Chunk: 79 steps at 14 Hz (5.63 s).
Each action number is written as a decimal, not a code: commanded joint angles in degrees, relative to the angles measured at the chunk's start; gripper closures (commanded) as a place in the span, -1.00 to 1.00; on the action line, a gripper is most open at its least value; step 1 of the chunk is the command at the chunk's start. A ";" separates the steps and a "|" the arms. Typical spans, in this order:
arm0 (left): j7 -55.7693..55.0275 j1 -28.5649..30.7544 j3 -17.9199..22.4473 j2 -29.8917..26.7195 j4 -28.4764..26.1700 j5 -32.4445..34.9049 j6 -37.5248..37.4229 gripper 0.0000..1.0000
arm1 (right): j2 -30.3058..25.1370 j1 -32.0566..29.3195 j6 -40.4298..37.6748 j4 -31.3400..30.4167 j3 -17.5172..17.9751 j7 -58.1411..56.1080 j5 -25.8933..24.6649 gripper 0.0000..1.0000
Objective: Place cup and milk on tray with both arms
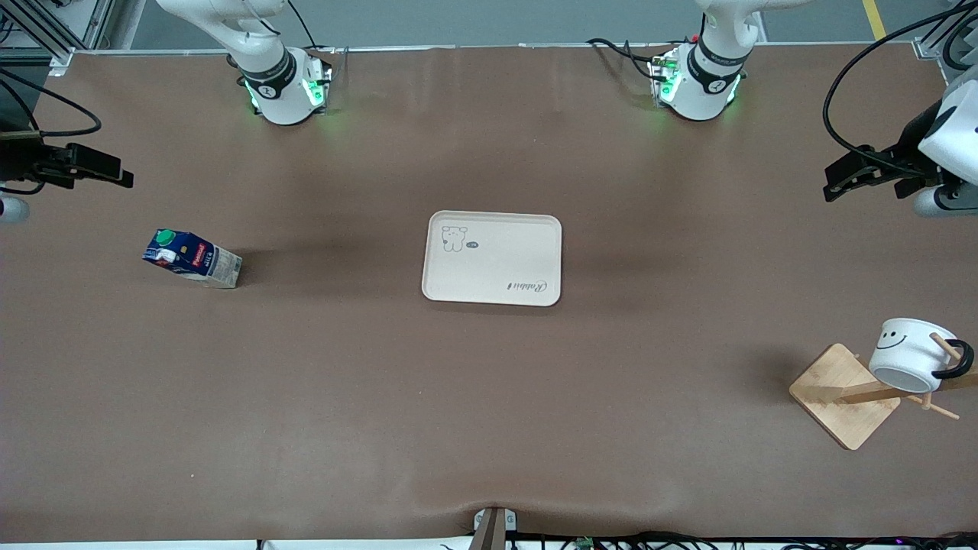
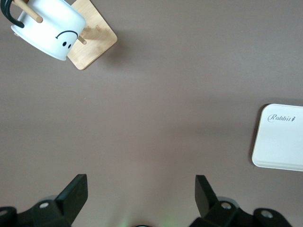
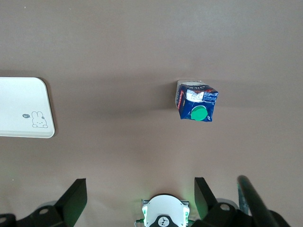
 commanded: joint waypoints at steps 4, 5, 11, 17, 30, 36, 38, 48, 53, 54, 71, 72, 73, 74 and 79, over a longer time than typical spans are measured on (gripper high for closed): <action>-0.29 0.32 0.30 0.44 1.15 1.39 -1.00 -1.00 | -0.15 -0.08 0.02 -0.14 0.17 0.65 -0.12 -1.00; -0.12 0.15 0.21 0.62 1.24 3.13 -1.00 -1.00 | -0.15 -0.34 -0.06 -0.14 0.17 0.65 -0.12 -1.00; -0.38 2.86 0.30 0.44 0.19 4.55 1.53 -1.00 | -0.15 -0.17 0.11 -0.14 0.17 0.65 -0.12 -1.00; -0.56 9.19 0.30 -0.09 -6.48 -0.09 12.94 -1.00 | -0.15 -0.26 0.11 -0.14 0.17 0.65 -0.12 -1.00; -0.47 15.78 0.30 3.26 -13.96 -10.21 26.76 -1.00 | -0.15 -0.26 0.29 -0.05 0.17 0.56 0.05 -1.00; 2.94 16.05 0.30 6.14 -11.17 -9.25 28.00 -1.00 | 0.20 -0.08 0.29 -0.05 0.08 0.56 0.05 -1.00; 7.51 16.31 0.30 8.61 -8.44 -9.25 27.47 -1.00 | 0.20 -0.17 0.38 -0.05 0.17 0.56 -0.04 -1.00; 8.85 19.47 0.39 12.83 -9.30 -11.70 35.63 -1.00 | 0.29 -0.34 0.37 -0.05 0.08 0.56 -0.04 -1.00; 12.19 19.31 0.04 15.91 -9.57 -15.22 41.00 -1.00 | 0.29 -0.08 0.29 -0.05 0.08 0.65 0.05 -1.00; 12.19 19.13 -0.05 16.09 -9.66 -15.22 41.27 -1.00 | 0.37 -0.17 0.29 -0.05 0.08 0.65 -0.03 -1.00; 16.14 17.46 -0.75 18.72 -11.24 -14.35 45.75 -0.11 | 0.46 0.01 0.38 0.30 0.08 0.65 0.05 -1.00; 16.14 17.54 -0.75 18.72 -11.33 -14.35 45.49 0.04 | 0.81 0.01 0.38 0.30 0.17 0.65 0.05 -1.00; 16.75 17.46 -0.75 18.72 -11.33 -14.35 45.32 0.24 | 0.82 0.01 0.38 0.30 0.17 0.65 0.05 -1.00; 17.63 17.46 -0.75 18.72 -11.33 -14.35 45.31 0.40 | 0.90 -0.08 0.38 0.30 0.17 0.65 0.05 -1.00; 20.01 17.19 -0.84 18.72 -10.80 -14.26 45.31 1.00 | 0.99 -0.17 0.37 0.30 0.17 0.65 0.05 -1.00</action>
